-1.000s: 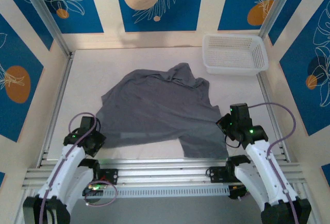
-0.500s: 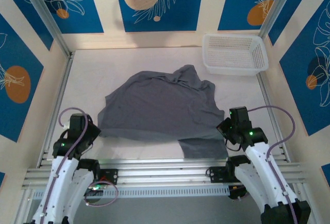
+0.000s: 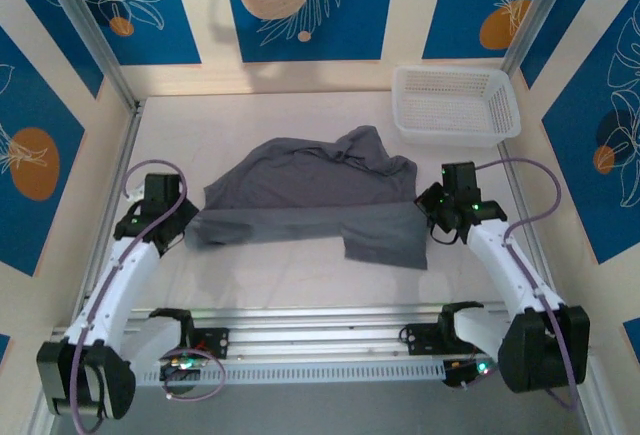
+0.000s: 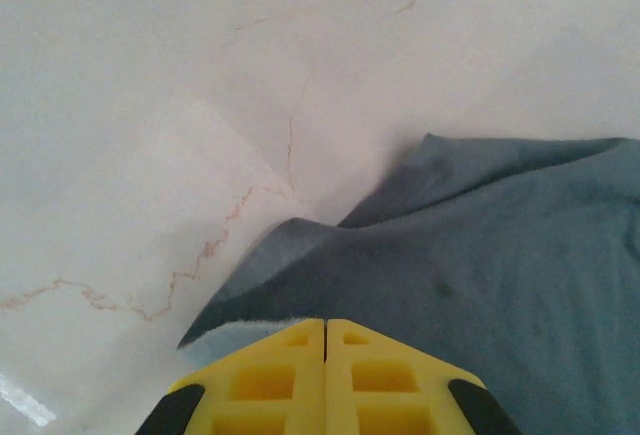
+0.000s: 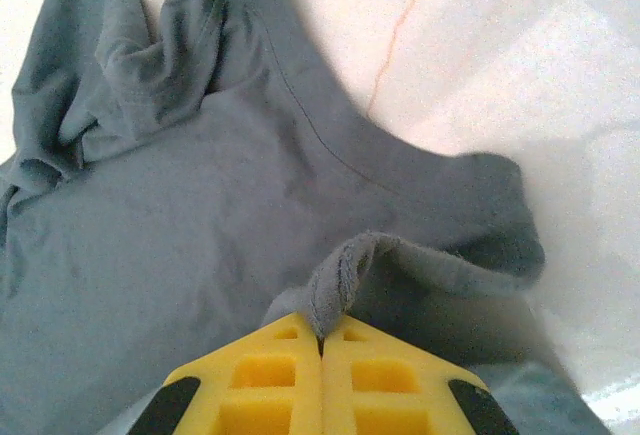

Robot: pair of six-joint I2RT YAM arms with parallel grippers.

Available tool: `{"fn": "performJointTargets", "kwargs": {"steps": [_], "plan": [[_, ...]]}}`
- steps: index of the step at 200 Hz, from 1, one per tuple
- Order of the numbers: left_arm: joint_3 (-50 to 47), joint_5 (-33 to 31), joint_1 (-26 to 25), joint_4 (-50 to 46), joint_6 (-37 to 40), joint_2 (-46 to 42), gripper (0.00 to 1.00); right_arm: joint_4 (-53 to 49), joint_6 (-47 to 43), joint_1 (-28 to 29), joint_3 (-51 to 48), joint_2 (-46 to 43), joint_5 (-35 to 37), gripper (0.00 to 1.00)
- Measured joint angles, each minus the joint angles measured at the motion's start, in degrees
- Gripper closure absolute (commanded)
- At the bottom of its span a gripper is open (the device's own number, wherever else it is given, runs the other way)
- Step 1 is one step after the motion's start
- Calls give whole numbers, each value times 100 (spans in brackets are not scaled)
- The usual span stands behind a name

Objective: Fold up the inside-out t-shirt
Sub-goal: Fold the T-shirt at the center of the table, then move the T-shirt to the center of the table.

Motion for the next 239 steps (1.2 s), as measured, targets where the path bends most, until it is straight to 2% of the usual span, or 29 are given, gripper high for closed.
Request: {"fn": "performJointTargets", "kwargs": {"steps": [84, 89, 102, 113, 130, 148, 172, 193, 204, 220, 239], "plan": [[-9, -4, 245, 673, 42, 990, 100, 822, -199, -223, 518, 1606, -323, 100], [-13, 7, 245, 706, 42, 1091, 100, 883, -201, -225, 525, 1731, -339, 96], [-28, 17, 249, 778, 37, 1379, 96, 1025, -225, -225, 529, 2055, -422, 83], [-83, 31, 249, 835, 20, 1587, 87, 1095, -289, -225, 551, 2332, -511, 74], [-225, 33, 254, 846, -52, 1733, 72, 986, -391, -229, 673, 2605, -614, 67], [-306, 33, 264, 804, -22, 1674, 67, 861, -426, -243, 761, 2496, -601, 65], [-291, 192, 249, 811, 111, 1187, 71, 726, -435, -175, 763, 1902, -452, 65], [-15, 354, -98, 841, 256, 1021, 75, 776, -389, 170, 761, 1510, -313, 73], [275, 404, -498, 887, 308, 1268, 81, 896, -332, 444, 745, 1589, -326, 76], [710, 503, -984, 1049, 400, 1888, 87, 1056, -181, 706, 710, 2006, -387, 86], [817, 601, -1147, 1294, 409, 2627, 95, 1150, -57, 745, 573, 2634, -415, 91]]}}
